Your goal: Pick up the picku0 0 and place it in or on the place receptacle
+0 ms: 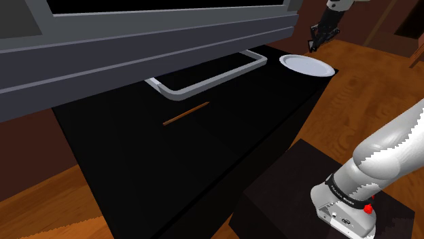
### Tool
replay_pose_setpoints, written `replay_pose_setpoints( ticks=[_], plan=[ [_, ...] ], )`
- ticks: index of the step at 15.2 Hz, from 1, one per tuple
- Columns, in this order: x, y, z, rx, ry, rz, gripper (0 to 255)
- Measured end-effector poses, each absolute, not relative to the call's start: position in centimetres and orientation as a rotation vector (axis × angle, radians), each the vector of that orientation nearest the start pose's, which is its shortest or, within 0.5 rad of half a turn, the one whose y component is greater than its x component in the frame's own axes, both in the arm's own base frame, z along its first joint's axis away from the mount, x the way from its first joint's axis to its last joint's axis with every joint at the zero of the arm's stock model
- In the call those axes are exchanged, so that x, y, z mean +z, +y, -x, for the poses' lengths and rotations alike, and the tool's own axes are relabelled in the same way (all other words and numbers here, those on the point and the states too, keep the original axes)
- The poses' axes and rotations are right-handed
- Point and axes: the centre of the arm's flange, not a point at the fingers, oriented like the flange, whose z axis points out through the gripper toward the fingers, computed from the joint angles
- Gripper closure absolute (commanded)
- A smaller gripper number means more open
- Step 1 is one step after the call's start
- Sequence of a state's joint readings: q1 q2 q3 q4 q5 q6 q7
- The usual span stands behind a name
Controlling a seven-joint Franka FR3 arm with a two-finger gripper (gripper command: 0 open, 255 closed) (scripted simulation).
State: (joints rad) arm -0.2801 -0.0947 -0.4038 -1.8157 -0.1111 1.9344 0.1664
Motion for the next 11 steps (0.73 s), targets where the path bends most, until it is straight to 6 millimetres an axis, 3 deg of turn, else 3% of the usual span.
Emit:
replay_pose_setpoints(
  ticks=[11],
  plan=[
    [53.3,-36.5,-42.0,-0.296,1.300,2.977,255]
  ],
)
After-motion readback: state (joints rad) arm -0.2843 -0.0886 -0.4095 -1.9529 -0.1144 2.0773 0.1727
